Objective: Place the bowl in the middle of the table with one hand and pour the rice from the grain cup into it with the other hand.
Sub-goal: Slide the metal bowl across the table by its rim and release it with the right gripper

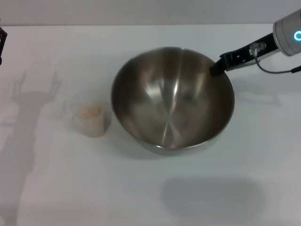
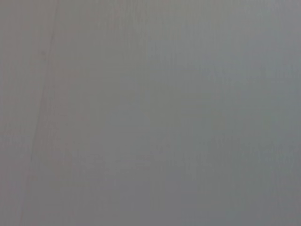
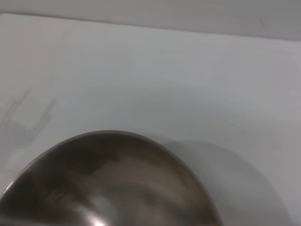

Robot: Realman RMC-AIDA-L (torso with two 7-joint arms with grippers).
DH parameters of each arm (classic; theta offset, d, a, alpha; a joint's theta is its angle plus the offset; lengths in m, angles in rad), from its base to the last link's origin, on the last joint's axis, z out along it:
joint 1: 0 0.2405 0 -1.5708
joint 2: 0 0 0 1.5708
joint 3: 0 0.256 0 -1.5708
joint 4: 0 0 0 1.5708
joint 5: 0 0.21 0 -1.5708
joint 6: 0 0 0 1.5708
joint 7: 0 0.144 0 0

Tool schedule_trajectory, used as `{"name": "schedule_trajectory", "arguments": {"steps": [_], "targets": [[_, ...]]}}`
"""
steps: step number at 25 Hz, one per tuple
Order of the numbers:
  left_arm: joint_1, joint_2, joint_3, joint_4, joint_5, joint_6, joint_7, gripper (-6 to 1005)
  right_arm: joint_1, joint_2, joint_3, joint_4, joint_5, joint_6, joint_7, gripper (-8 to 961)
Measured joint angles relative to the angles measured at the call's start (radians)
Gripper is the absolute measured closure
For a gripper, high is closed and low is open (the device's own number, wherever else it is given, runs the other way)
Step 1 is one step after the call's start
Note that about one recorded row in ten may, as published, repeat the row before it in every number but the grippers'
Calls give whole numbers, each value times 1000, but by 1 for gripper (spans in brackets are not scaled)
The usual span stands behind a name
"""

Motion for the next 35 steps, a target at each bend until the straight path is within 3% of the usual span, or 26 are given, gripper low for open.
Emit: {"name": "schedule_trajectory", "arguments": {"steps": [11,26,32,35], "targets": [[4,0,0,0,2,0,-3,223,12,2,-23,75,-11,-39,-2,847],[14,-1,2,0,2,13,-7,228,28,10,-49,78,-13,-35,6,814],[15,-2,4,-2,2,19,-8,230,14,14,-50,-11,-73,-29,9,578],[16,-2,4,-2,2,19,-7,231,3,15,-50,-96,-85,-18,10,557]]}}
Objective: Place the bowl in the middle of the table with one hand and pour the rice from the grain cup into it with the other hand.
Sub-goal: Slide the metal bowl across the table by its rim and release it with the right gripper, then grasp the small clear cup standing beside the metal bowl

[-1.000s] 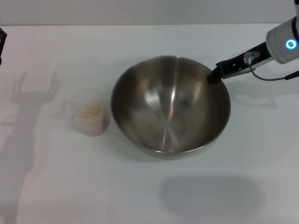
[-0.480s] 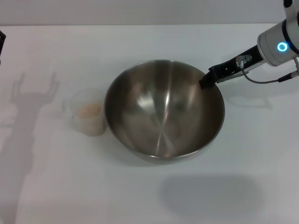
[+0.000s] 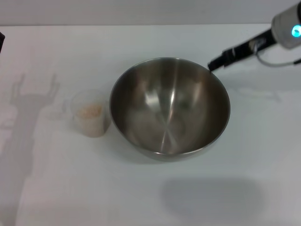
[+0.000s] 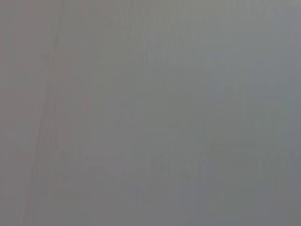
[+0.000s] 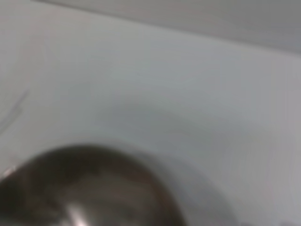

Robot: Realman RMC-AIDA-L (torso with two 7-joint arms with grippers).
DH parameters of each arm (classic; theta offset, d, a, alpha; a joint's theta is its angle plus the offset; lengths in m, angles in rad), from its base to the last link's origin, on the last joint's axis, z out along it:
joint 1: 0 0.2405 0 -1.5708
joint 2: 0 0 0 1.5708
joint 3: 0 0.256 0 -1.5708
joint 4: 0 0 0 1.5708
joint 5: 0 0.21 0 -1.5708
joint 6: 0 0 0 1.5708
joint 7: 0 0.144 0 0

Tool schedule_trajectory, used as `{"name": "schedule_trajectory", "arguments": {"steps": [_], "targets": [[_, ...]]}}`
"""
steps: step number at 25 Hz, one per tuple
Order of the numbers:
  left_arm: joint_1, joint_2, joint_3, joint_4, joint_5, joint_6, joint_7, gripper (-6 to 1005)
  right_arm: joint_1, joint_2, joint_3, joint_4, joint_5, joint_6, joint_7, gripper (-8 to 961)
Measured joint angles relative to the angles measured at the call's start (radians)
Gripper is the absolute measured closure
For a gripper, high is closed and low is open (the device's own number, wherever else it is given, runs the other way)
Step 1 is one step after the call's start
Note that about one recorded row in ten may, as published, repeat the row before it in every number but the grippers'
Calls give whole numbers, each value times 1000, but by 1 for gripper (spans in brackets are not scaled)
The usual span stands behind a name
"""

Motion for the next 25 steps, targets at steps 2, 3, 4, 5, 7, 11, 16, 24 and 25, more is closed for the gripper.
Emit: {"name": "schedule_trajectory", "arguments": {"steps": [2,3,4,5,7,11,16,24,25], "targets": [[1,0,0,2,-1,0,0,232,-12,2,0,-72,-3,-1,-2,543],[3,0,0,2,-2,0,0,232,-21,4,0,-115,-1,-11,-11,536],[4,0,-1,2,-3,1,-1,233,-32,8,0,-153,8,-30,-25,529],[6,0,-1,2,-4,1,-1,233,-43,12,0,-181,22,-50,-42,522],[9,0,-2,0,-5,1,-1,234,-78,20,-8,-227,86,-126,-98,508],[9,1,-3,-5,-5,1,-1,235,-206,26,-99,-256,306,-379,-247,502],[10,-2,-3,0,-6,-4,2,237,-419,28,-298,-234,742,-854,-659,502],[11,-1,0,0,-4,-5,6,240,-457,31,-430,-104,1302,-1216,-1164,502],[12,-1,0,-1,-2,-4,6,240,-452,31,-437,-100,1322,-1241,-1170,502]]}}
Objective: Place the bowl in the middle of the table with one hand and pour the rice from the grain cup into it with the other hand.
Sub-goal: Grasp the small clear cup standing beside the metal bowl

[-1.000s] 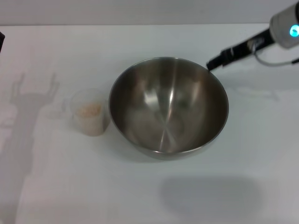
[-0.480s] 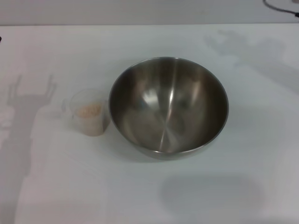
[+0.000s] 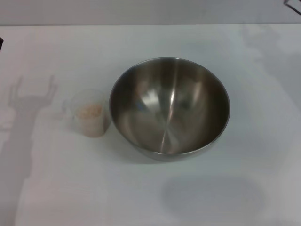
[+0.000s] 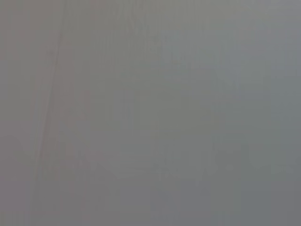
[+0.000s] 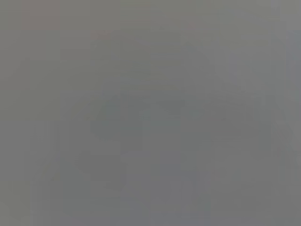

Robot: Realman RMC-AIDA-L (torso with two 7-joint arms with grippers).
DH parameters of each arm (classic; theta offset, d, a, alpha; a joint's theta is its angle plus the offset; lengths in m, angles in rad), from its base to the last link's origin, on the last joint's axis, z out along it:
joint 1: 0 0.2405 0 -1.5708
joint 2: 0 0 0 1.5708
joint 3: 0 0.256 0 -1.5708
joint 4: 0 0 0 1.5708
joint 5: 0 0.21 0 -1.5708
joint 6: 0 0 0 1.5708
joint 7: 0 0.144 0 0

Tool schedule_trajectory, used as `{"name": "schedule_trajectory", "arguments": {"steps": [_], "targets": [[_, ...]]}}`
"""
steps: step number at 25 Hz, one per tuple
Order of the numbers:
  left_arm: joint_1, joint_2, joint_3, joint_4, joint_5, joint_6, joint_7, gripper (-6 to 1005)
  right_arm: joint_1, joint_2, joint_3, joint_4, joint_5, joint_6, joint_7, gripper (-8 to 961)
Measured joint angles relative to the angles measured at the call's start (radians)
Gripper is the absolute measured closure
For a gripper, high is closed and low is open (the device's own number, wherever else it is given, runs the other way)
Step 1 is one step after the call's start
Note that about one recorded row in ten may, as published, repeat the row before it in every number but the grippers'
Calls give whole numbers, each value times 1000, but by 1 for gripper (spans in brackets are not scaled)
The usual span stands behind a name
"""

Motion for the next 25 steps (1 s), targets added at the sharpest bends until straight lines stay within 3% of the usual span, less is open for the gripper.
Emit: {"name": "schedule_trajectory", "arguments": {"steps": [6,9,14,17,21,25], "targets": [[2,1,-2,-4,2,3,0,242,24,-6,-37,-20,-52,-45,-6,502],[2,1,0,-6,2,3,1,243,31,-6,-75,-43,-97,-150,-6,502],[-4,1,2,-4,2,4,1,245,49,-3,-216,-89,-178,-460,-1,501],[-5,1,3,-4,2,4,1,246,70,-1,-345,-92,-262,-719,42,501],[-5,1,4,-2,2,4,1,247,87,-1,-512,-1,-508,-1044,306,501],[-2,0,6,2,2,3,1,248,71,-1,-561,156,-811,-1227,776,501]]}}
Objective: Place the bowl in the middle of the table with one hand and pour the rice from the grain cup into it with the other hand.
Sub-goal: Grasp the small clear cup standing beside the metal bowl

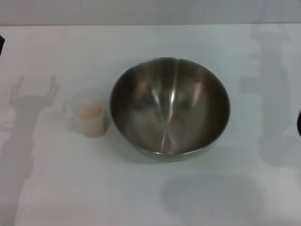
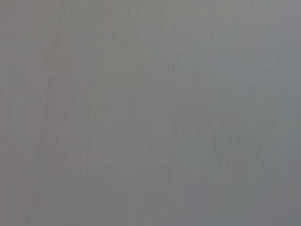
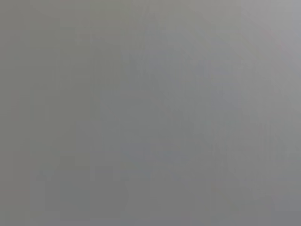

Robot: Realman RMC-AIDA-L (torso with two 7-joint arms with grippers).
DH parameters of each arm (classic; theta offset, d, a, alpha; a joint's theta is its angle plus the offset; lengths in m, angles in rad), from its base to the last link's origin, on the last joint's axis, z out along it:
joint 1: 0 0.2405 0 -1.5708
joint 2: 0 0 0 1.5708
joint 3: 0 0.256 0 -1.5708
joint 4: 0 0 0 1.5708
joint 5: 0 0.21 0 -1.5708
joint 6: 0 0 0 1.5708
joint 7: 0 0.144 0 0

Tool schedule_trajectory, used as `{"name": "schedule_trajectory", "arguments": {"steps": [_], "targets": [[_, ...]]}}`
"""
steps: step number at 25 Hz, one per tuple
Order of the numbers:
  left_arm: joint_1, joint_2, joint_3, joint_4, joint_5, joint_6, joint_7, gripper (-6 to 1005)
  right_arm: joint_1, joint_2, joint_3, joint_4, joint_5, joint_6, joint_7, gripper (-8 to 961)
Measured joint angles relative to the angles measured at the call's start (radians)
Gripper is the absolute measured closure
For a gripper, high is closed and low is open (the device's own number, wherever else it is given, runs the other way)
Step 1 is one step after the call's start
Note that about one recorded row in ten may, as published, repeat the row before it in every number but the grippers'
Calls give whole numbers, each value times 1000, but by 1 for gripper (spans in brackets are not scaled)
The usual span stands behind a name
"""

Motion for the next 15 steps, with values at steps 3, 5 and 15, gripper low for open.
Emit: {"name": "schedule_trajectory", "arguments": {"steps": [3,5,15], "targets": [[6,-1,2,1,0,-2,0,249,-9,-3,10,142,-179,-98,354,501],[13,-1,7,2,0,-5,0,250,-7,-6,30,239,-271,-153,588,501],[137,-4,130,-113,-6,-43,231,253,43,-38,218,618,-627,-223,1165,502]]}}
